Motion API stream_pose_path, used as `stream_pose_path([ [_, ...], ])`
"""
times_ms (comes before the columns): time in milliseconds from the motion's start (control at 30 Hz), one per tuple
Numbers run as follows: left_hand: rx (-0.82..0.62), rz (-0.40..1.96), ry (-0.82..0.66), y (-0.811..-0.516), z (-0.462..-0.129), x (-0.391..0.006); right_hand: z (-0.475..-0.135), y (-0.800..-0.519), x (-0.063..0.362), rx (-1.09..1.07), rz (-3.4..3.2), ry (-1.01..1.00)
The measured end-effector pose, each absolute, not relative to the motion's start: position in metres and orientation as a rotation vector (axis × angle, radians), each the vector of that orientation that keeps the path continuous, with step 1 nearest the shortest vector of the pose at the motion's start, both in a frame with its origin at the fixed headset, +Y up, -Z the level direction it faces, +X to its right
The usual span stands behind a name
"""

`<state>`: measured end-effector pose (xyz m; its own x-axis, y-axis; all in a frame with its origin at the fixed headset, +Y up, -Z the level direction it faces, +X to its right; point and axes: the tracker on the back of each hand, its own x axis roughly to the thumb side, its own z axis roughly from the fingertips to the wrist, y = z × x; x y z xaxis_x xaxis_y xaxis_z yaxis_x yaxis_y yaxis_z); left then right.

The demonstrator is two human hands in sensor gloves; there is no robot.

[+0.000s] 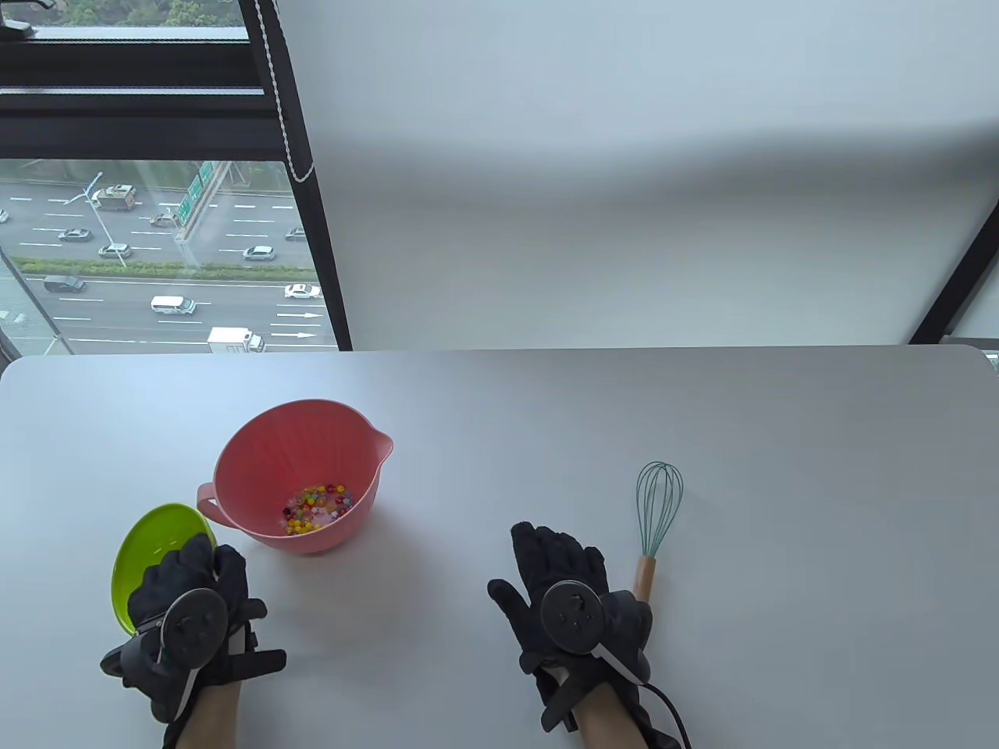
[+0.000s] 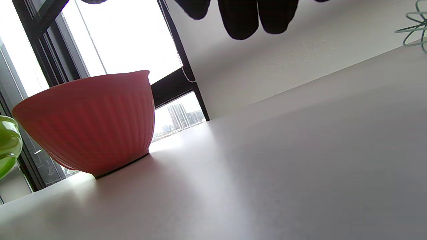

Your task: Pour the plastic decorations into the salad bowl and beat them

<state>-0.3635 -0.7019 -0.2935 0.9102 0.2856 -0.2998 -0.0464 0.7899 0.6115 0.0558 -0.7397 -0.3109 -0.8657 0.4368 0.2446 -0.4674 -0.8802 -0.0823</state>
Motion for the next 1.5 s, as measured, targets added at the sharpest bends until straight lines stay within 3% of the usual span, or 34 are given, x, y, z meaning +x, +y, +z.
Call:
stream_pose_path([
  [167,0.383,0.181,0.449,-0.721,-0.306,-0.367,-0.312,-0.741,0.057,0.291,2.642,-0.172],
  [633,0.11,0.209,0.434,-0.745,-0.322,-0.364,-0.313,-0.743,0.058,0.286,2.64,-0.145],
  [767,0.088,0.252,0.434,-0.748,-0.322,-0.367,-0.313,-0.743,0.058,0.28,2.644,-0.144],
  [933,0.159,0.262,0.421,-0.734,-0.316,-0.365,-0.313,-0.744,0.058,0.277,2.65,-0.136],
  [1133,0.443,0.251,0.357,-0.701,-0.297,-0.358,-0.314,-0.745,0.057,0.274,2.655,-0.125],
  [1233,0.605,0.203,0.253,-0.688,-0.291,-0.346,-0.314,-0.745,0.057,0.27,2.661,-0.12],
  [1333,0.674,0.142,0.131,-0.677,-0.291,-0.333,-0.314,-0.745,0.057,0.268,2.66,-0.123],
  [1500,0.64,0.061,-0.08,-0.668,-0.304,-0.311,-0.313,-0.74,0.058,0.251,2.715,-0.182],
])
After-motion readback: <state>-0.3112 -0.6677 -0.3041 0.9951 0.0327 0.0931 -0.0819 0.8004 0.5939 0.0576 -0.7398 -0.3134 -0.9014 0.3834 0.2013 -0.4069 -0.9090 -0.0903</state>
